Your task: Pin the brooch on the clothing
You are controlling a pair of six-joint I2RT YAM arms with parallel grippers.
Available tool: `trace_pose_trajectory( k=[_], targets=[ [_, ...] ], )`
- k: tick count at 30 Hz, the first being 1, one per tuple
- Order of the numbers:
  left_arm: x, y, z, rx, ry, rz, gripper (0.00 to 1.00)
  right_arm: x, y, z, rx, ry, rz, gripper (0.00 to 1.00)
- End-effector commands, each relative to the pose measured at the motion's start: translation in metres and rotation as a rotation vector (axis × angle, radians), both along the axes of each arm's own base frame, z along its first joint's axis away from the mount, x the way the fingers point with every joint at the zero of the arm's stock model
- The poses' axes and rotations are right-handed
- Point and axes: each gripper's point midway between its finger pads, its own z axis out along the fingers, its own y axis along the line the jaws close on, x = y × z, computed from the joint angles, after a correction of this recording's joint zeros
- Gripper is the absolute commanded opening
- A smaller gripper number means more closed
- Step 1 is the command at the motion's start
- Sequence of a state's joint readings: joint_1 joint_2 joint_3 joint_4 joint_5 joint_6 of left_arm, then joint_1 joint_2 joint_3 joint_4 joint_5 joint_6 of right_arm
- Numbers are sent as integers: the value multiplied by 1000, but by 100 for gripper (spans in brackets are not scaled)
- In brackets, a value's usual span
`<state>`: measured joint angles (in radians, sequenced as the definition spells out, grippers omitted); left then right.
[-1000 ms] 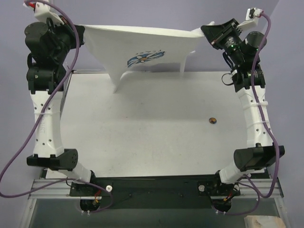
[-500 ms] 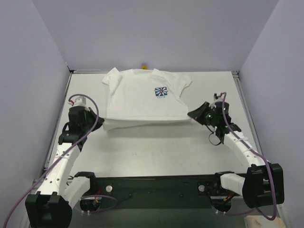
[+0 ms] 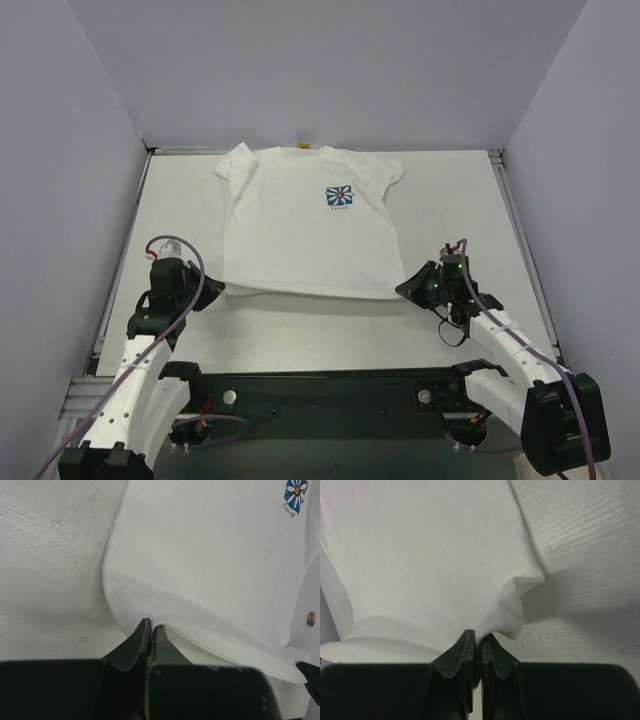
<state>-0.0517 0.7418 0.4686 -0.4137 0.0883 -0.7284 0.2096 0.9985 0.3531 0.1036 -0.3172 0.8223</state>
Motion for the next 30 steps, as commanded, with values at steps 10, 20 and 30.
trace_pose_trajectory(
  k=[10,20,30],
  targets=[
    [-30,-1,10,-35,50,56,0,-49,-31,-4,-109,174,-104,0],
    [-52,-19,7,-56,164,5,0,-80,-32,-21,-119,301,-97,0],
    [-77,-25,-4,-43,245,-9,7,-104,-34,-28,-136,390,-75,0]
  ],
)
